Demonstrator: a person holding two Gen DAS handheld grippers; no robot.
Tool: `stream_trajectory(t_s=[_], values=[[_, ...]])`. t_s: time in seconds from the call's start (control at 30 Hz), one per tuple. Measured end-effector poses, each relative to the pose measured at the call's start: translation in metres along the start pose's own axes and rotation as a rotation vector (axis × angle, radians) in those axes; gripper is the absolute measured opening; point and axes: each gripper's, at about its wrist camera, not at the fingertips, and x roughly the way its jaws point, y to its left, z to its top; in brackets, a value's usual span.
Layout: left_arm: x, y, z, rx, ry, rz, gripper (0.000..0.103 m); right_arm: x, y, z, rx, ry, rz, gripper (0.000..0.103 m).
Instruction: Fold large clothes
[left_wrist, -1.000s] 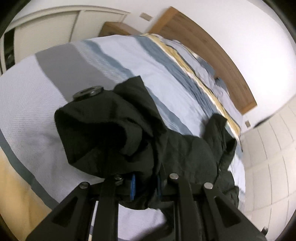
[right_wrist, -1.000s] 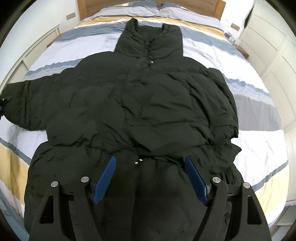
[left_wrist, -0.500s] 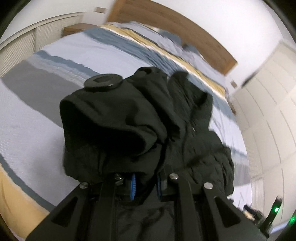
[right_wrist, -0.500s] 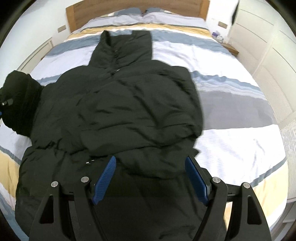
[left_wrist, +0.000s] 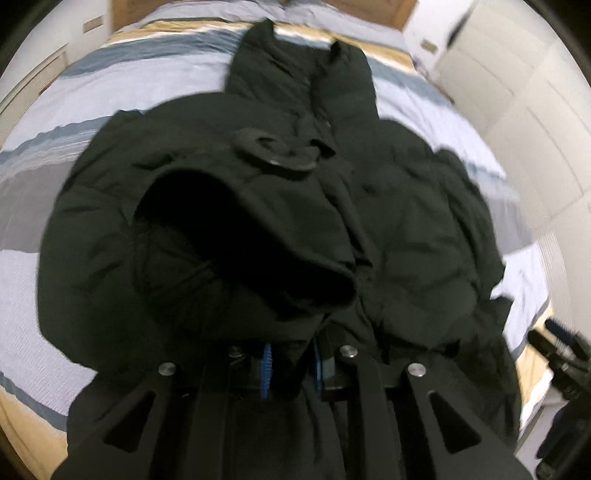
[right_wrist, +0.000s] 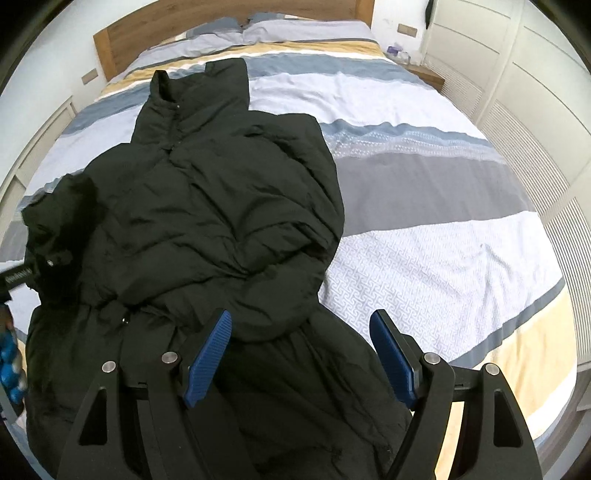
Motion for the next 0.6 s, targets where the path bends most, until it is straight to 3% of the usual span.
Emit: stream_trajectory(t_s=[0.07, 0.1, 0.17, 0.43, 0.6], values=[[0.004, -0.006, -0.005, 0.034, 0.006, -0.008, 0.028, 0.001, 0.0, 0.0, -0.001, 0.002, 0.001, 0.076], [0.002, -0.007, -0.008, 0.041, 0.004, -0.041, 0.036, 0.002, 0.002, 0.0, -0.004, 0.002, 0.002, 0.076], [-0.004, -0.009, -0.01, 0.038, -0.002, -0.095, 0.044, 0.003, 0.007, 0.002, -0.011, 0.003, 0.005, 0.076], [-0.037, -0.005, -0.018, 0.062, -0.049, -0.164, 0.045, 0.003, 0.04, 0.009, -0.06, -0.004, 0.03, 0.076], [-0.057, 0.038, -0.009, 0.039, -0.1, -0.101, 0.045, -0.004, 0.077, 0.021, -0.118, -0.033, 0.071, 0.076]])
